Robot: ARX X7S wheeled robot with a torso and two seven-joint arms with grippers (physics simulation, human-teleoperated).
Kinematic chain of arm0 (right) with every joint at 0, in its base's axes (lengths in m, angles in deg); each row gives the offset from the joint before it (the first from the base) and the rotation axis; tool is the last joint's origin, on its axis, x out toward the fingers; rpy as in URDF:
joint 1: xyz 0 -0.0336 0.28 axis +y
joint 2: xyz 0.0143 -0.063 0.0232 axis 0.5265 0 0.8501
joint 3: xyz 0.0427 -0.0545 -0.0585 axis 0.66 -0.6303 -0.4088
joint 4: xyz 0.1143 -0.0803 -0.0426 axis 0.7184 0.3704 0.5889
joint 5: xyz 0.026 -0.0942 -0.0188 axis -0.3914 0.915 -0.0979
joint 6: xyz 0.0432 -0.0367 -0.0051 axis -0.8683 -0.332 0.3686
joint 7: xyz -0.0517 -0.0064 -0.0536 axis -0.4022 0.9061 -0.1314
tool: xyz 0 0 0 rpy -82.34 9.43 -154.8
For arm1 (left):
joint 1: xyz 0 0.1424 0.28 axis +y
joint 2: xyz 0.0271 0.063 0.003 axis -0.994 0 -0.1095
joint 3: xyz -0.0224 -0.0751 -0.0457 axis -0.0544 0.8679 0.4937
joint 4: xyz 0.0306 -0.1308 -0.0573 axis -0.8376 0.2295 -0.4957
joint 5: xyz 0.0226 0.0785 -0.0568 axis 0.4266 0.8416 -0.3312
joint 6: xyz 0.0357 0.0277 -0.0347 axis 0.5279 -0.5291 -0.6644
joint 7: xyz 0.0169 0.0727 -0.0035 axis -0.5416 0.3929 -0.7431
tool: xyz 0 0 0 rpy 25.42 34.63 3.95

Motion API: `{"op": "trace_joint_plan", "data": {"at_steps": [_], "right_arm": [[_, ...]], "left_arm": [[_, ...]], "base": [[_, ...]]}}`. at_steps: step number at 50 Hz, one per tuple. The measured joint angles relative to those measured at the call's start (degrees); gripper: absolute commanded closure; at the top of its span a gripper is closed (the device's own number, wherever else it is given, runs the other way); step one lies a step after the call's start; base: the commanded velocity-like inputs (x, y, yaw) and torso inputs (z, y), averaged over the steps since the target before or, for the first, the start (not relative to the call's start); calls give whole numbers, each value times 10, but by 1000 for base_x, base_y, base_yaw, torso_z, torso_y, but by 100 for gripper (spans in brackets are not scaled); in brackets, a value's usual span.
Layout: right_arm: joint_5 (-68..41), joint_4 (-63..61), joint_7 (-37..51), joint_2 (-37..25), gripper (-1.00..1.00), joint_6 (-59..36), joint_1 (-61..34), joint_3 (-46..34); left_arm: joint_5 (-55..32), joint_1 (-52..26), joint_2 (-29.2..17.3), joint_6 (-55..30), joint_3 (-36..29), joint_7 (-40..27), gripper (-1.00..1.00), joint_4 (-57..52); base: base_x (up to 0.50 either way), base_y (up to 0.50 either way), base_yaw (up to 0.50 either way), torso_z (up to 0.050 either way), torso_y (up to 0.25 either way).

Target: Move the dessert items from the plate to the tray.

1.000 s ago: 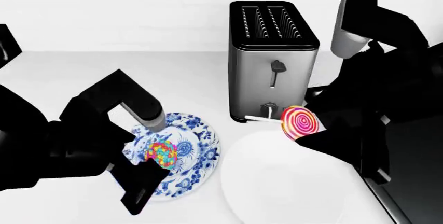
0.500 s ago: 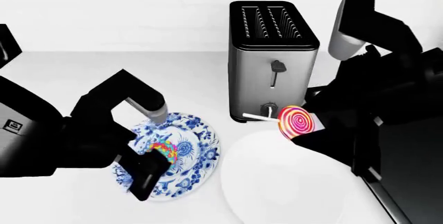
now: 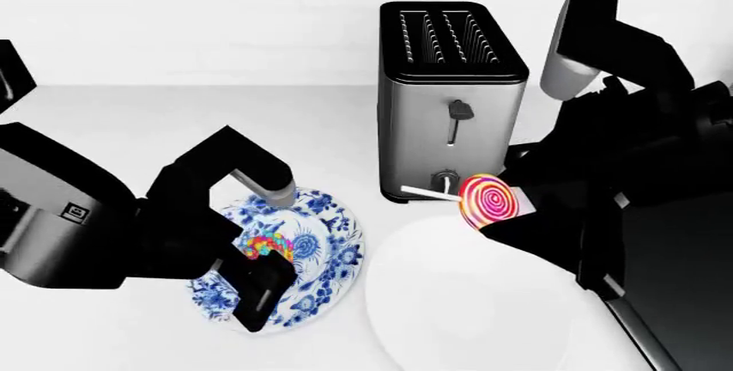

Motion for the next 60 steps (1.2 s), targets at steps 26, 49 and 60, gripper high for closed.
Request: {"op": "trace_joint_plan", "data": {"at_steps": [26,49,60], "right_arm": [[6,-6,3,-4,100,13,11,-2],[14,-7,-1,-6,100,20,14,-3],[17,-9,-2,-8,100,20,12,-2]], "left_arm": [[70,21,5,7,-17,53,-100,6],[73,6,6,16,-28,67,100,1],[34,-61,-3,29,-17,23,100,2]], "base": [[0,0,0,0,0],[0,0,0,0,0],[0,0,0,0,0]]}}
